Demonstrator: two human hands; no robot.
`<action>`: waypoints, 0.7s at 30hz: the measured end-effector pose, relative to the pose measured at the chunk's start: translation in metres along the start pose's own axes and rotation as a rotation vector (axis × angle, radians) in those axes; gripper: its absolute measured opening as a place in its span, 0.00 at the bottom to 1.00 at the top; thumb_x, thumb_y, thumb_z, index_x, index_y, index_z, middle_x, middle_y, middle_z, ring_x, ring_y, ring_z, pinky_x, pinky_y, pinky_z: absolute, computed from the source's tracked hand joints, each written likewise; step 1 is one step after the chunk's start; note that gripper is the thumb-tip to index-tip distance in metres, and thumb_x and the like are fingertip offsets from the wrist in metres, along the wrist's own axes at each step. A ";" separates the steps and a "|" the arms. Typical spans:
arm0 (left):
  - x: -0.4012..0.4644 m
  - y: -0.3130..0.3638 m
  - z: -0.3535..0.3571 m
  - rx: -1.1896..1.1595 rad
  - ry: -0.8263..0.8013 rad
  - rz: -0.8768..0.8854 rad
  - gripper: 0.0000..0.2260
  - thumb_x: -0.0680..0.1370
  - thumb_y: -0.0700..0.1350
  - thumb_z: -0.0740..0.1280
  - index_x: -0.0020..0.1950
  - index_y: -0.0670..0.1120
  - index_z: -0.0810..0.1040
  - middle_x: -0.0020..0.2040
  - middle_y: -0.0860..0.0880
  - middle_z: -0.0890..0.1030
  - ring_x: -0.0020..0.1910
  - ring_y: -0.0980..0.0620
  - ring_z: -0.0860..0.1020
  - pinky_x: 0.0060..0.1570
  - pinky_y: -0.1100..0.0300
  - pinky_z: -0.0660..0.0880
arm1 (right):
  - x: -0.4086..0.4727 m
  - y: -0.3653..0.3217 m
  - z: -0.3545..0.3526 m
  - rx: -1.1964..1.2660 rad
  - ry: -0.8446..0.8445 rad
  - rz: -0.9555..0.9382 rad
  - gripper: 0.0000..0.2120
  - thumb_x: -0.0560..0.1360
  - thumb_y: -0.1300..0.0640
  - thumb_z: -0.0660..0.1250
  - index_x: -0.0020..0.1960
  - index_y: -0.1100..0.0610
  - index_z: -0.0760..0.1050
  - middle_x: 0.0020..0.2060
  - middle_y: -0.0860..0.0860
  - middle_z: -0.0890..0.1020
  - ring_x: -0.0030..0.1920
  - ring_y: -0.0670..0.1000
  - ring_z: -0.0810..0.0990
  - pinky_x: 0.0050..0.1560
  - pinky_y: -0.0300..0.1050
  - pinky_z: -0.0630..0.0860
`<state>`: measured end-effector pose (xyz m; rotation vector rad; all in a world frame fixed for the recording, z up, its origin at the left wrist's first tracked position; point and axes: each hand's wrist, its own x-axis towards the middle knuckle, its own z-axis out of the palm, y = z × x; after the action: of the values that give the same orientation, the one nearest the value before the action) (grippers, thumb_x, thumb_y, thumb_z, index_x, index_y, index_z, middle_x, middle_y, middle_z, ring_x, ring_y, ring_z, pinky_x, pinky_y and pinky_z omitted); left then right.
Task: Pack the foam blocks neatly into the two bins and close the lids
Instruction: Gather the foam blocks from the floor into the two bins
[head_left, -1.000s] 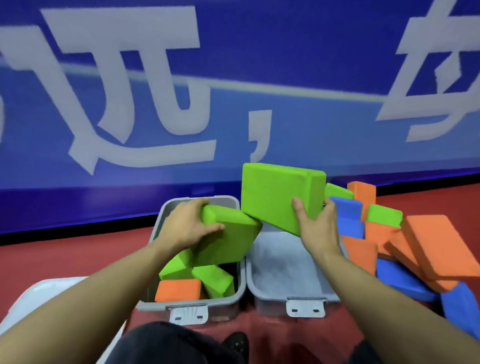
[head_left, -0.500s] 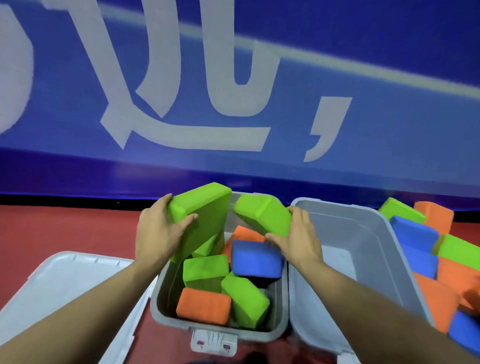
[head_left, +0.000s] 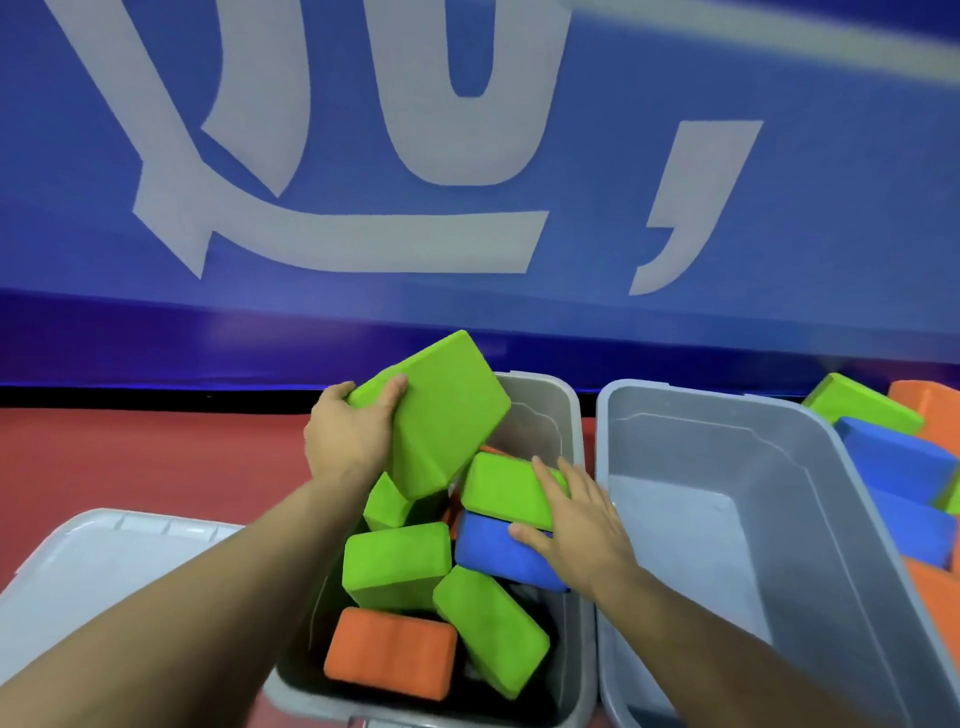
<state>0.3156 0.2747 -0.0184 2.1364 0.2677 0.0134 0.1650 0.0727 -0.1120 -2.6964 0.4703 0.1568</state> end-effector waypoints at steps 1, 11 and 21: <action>0.004 -0.003 0.006 -0.051 0.000 -0.086 0.31 0.70 0.69 0.71 0.61 0.46 0.81 0.58 0.45 0.83 0.59 0.42 0.80 0.58 0.50 0.74 | -0.003 0.004 0.001 0.026 0.021 -0.003 0.39 0.79 0.33 0.60 0.82 0.44 0.46 0.81 0.50 0.51 0.81 0.53 0.48 0.79 0.49 0.50; 0.036 -0.024 0.030 -0.405 -0.232 -0.517 0.23 0.75 0.63 0.70 0.56 0.44 0.76 0.50 0.45 0.80 0.44 0.45 0.81 0.44 0.47 0.80 | -0.007 0.014 -0.016 0.172 0.101 0.016 0.30 0.83 0.41 0.57 0.81 0.50 0.56 0.77 0.49 0.60 0.76 0.52 0.61 0.75 0.49 0.62; 0.017 -0.021 0.026 -0.206 -0.348 -0.154 0.28 0.81 0.54 0.66 0.78 0.46 0.64 0.75 0.46 0.70 0.71 0.43 0.72 0.70 0.48 0.68 | -0.021 0.005 -0.039 0.203 0.063 -0.011 0.30 0.83 0.41 0.56 0.81 0.51 0.55 0.76 0.47 0.63 0.75 0.50 0.62 0.75 0.48 0.63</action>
<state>0.3309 0.2671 -0.0520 1.8695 0.2131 -0.4000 0.1454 0.0590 -0.0750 -2.5102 0.4641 0.0198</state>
